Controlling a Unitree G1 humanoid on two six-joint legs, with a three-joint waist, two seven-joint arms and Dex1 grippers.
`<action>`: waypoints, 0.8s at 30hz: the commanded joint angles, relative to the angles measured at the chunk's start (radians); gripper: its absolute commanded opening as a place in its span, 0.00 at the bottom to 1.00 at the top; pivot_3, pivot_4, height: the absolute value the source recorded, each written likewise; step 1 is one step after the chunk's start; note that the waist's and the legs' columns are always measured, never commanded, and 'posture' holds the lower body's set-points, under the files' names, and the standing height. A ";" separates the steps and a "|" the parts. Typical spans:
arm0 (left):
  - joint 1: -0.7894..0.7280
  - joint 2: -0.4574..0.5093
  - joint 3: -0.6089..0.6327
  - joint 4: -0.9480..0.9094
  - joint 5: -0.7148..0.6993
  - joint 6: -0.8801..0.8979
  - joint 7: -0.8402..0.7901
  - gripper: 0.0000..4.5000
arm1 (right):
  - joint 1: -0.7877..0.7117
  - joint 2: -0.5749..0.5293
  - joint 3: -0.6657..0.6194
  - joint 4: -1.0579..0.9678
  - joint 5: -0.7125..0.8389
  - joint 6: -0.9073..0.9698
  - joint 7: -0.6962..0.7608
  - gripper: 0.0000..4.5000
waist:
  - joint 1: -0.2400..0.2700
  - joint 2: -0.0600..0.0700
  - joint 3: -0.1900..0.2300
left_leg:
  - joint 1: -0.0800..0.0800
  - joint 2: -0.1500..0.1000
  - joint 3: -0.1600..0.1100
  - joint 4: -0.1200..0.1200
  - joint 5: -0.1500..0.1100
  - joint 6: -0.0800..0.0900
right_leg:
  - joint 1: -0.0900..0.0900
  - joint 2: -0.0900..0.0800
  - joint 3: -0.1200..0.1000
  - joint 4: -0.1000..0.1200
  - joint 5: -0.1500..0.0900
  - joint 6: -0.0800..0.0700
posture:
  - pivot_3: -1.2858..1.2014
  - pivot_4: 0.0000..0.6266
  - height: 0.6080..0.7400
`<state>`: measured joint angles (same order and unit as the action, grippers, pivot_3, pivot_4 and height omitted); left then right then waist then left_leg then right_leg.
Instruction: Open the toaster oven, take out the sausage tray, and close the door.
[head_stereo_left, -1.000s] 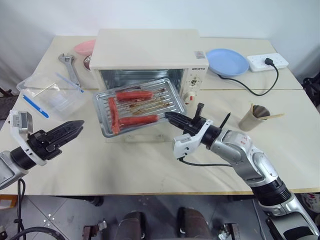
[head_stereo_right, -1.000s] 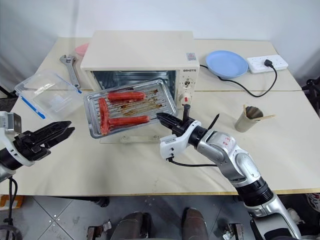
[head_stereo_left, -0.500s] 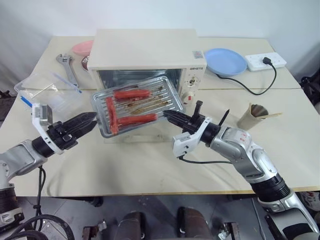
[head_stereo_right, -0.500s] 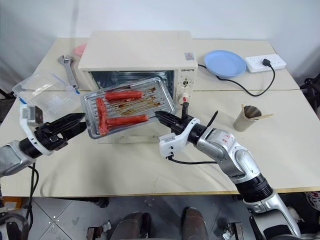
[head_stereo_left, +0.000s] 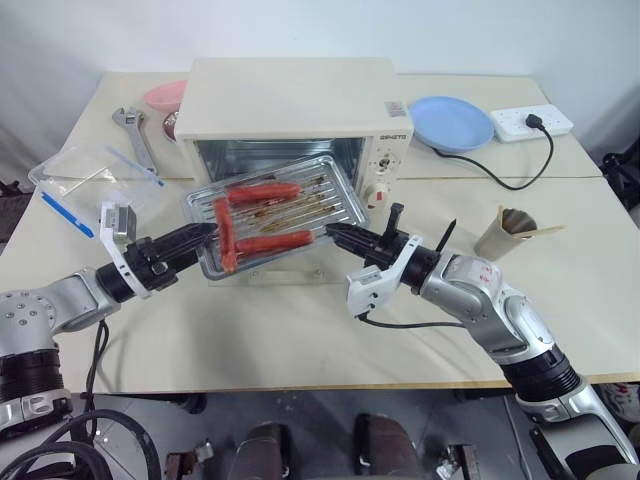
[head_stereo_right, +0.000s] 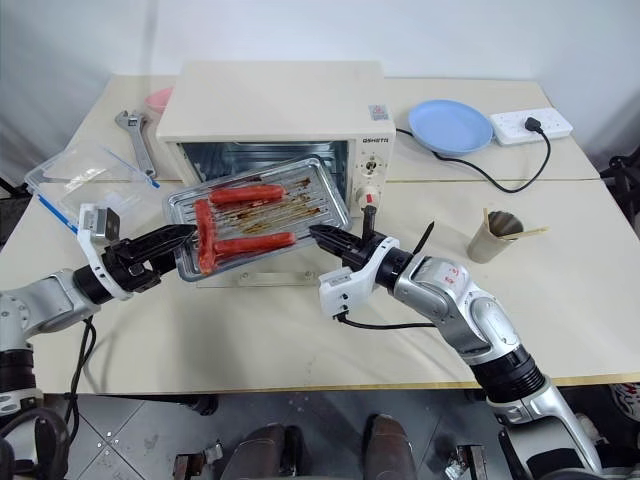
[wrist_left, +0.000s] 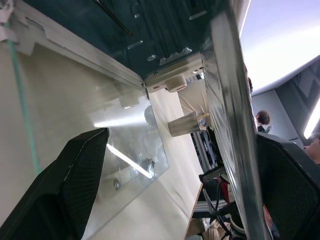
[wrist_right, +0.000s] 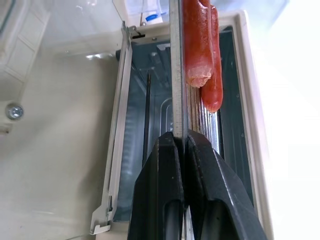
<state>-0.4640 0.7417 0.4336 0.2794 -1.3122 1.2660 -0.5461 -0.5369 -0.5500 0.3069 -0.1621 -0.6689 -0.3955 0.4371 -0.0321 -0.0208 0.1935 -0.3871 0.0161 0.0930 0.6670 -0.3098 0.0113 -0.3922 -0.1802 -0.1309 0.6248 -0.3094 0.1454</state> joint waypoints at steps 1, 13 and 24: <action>-0.015 -0.007 0.007 0.004 0.024 0.006 -0.027 1.00 | -0.010 -0.003 -0.023 -0.047 0.050 -0.032 -0.004 0.01 | 0.000 0.000 0.000 | 0.000 0.000 0.000 0.000 0.000 0.000 | 0.000 0.000 0.000 0.000 0.000 0.000 | 0.52 0.24 1.00; 0.014 -0.039 0.032 -0.038 0.031 0.066 0.002 0.44 | -0.007 0.004 -0.032 -0.045 0.083 -0.048 0.021 0.00 | 0.001 0.000 0.000 | 0.000 0.000 0.000 0.000 0.000 0.000 | 0.000 0.000 0.000 0.000 0.000 0.000 | 0.52 0.24 1.00; 0.068 -0.092 0.135 -0.102 -0.086 0.161 0.200 0.00 | 0.019 0.029 -0.052 -0.089 0.216 -0.016 0.108 0.00 | 0.000 0.000 0.000 | 0.000 0.000 -0.001 0.000 0.000 0.000 | 0.000 0.000 0.000 0.001 0.000 0.000 | 0.52 0.24 1.00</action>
<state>-0.4252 0.6561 0.5447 0.2074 -1.3724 1.4074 -0.4091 -0.5081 -0.5474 0.3073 -0.1617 -0.5708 -0.4284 0.5663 -0.0324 -0.0210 0.1934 -0.3870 0.0166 0.0922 0.6673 -0.3098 0.0114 -0.3921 -0.1805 -0.1306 0.6255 -0.3093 0.1454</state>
